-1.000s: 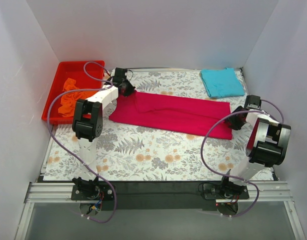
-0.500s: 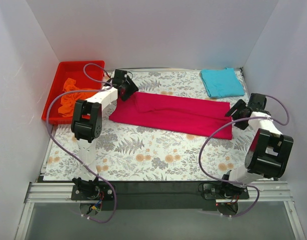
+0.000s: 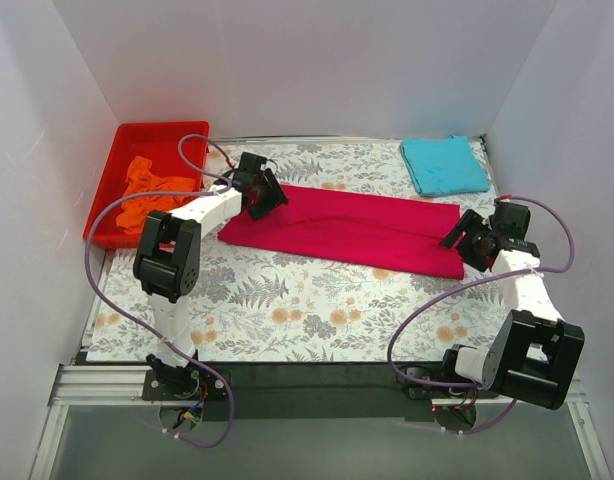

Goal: Fold and stack the t-shirts
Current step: Fold the tshirt

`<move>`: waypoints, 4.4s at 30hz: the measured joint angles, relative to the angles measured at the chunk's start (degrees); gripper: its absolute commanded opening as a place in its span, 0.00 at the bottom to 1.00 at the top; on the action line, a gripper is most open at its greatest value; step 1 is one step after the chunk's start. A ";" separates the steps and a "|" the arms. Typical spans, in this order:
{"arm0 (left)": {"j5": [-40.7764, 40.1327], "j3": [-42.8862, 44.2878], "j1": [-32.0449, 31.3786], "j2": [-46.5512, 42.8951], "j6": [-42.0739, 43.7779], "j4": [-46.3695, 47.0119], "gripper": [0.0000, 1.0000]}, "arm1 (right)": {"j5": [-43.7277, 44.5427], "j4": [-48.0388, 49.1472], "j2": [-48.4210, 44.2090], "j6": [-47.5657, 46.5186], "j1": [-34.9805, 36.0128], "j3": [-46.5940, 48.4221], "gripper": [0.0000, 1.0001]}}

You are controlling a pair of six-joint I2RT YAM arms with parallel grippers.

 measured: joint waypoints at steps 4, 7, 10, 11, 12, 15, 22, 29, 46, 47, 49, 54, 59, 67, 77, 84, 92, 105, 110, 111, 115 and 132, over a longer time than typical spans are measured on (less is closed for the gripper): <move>0.07 0.07 -1.09 1.05 0.28 -0.57 0.54 | -0.98 -0.33 -0.44 -0.61 0.00 -0.98 0.66; 0.13 0.76 -1.75 2.82 0.42 -1.42 0.52 | -1.51 -0.83 -0.50 -0.79 0.00 -1.40 0.66; 0.11 1.55 -2.19 4.17 0.44 -2.32 0.51 | -1.57 -1.03 -0.63 -0.87 0.00 -1.40 0.66; 0.11 1.97 -2.38 4.50 0.44 -2.64 0.51 | -1.62 -1.03 -0.68 -0.90 0.00 -1.40 0.66; 0.11 2.67 -2.56 4.87 0.44 -2.99 0.51 | -1.70 -1.03 -0.70 -0.90 0.00 -1.40 0.66; 0.15 5.11 -2.99 5.95 0.42 -3.28 0.51 | -1.79 -1.05 -0.70 -0.92 0.00 -1.40 0.66; 3.93 11.19 -3.89 9.25 0.26 -2.12 0.50 | -2.21 -1.07 -0.63 -1.18 0.00 -1.40 0.66; 10.12 20.87 -4.79 17.42 0.22 1.09 0.54 | -3.02 -1.11 0.46 -2.12 0.31 -1.40 0.66; 5.14 0.09 -3.43 -2.34 0.46 2.93 0.54 | -4.50 -1.25 4.28 -6.34 6.97 0.63 0.64; 4.33 -1.36 -2.49 -4.00 0.50 2.86 0.51 | -4.48 -1.25 4.98 -6.49 7.87 1.09 0.64; 2.56 -4.15 0.33 -6.82 0.85 2.89 0.49 | -4.46 -1.20 6.27 -6.58 9.20 1.97 0.64; -0.79 -10.80 8.94 -9.33 2.14 2.95 0.42 | -1.86 -1.20 8.87 -5.81 9.49 2.49 0.62; -3.02 -13.05 12.00 -8.04 3.39 1.70 0.38 | 0.24 -1.16 12.39 -3.80 7.45 2.45 0.61; -3.15 -15.50 12.00 -6.38 3.17 2.21 0.34 | 1.07 -0.20 14.36 -1.25 1.70 -0.17 0.61; -2.47 -14.69 13.07 -6.40 3.43 1.20 0.47 | -0.13 0.17 10.58 -1.31 -1.81 -3.17 0.63; -4.04 -8.31 11.21 -6.43 5.33 -3.15 0.51 | 1.73 -3.04 7.50 -4.44 3.48 -1.79 0.63; -4.79 10.01 5.03 -0.42 15.72 -0.98 0.36 | 2.34 -4.52 6.40 -7.17 15.45 1.75 0.62; 1.14 28.28 4.46 22.84 34.03 1.70 0.29 | -1.73 -6.03 6.40 -9.81 23.23 1.75 0.62; 1.64 29.59 4.55 25.07 36.15 2.86 0.32 | -2.80 -6.21 6.93 -9.92 23.74 1.75 0.62; 1.64 29.59 4.55 25.07 36.41 3.21 0.32 | -2.95 -6.29 6.99 -9.92 23.82 1.75 0.62; 1.84 30.45 4.55 25.29 37.22 4.98 0.34 | -3.04 -6.54 7.32 -9.90 23.91 1.75 0.62; 2.27 30.58 4.55 27.65 38.77 8.02 0.19 | -3.08 -7.23 9.18 -9.84 23.91 2.08 0.62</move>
